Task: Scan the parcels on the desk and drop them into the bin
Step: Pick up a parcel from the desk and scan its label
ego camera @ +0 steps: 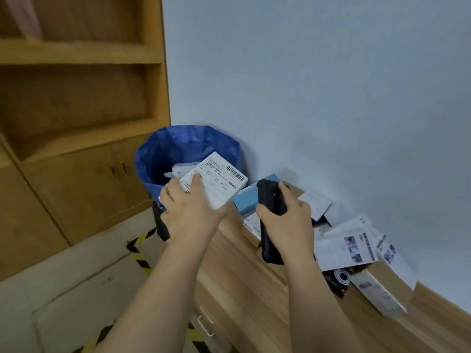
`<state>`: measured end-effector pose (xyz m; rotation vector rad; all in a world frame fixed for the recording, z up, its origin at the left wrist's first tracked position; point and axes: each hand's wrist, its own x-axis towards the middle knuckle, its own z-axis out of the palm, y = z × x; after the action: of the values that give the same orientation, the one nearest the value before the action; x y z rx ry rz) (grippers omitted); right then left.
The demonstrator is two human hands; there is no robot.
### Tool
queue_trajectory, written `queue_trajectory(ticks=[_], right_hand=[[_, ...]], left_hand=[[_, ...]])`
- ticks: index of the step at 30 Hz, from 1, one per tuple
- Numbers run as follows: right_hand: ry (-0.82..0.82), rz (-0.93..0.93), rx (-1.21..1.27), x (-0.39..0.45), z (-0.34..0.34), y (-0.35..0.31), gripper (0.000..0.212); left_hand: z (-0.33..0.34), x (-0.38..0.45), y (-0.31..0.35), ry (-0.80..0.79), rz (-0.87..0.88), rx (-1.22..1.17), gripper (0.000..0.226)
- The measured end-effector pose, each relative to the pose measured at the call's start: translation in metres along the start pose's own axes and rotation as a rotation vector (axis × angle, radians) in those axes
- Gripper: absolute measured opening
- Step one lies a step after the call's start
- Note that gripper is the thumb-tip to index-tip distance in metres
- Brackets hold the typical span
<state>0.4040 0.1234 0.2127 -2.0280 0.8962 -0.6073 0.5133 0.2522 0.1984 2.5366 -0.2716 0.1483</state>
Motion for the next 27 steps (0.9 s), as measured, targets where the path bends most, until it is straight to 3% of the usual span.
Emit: queue_trajectory(ticks=[15,21,27], right_hand=[[-0.308,-0.134,0.081,-0.047,0.29,-0.166,0.071],[-0.393,-0.201,0.051,-0.042,0.368,-0.204,0.072],[-0.43,-0.229,0.058,0.017,0.431,-0.233,0.072]], left_hand=[[-0.141,0.119,-0.262,0.179,-0.298,0.129,0.098],[-0.159,0.163,-0.315,0.205,-0.425,0.154,0.097],[-0.147,0.238,-0.334,0.205,-0.476,0.173,0.097]])
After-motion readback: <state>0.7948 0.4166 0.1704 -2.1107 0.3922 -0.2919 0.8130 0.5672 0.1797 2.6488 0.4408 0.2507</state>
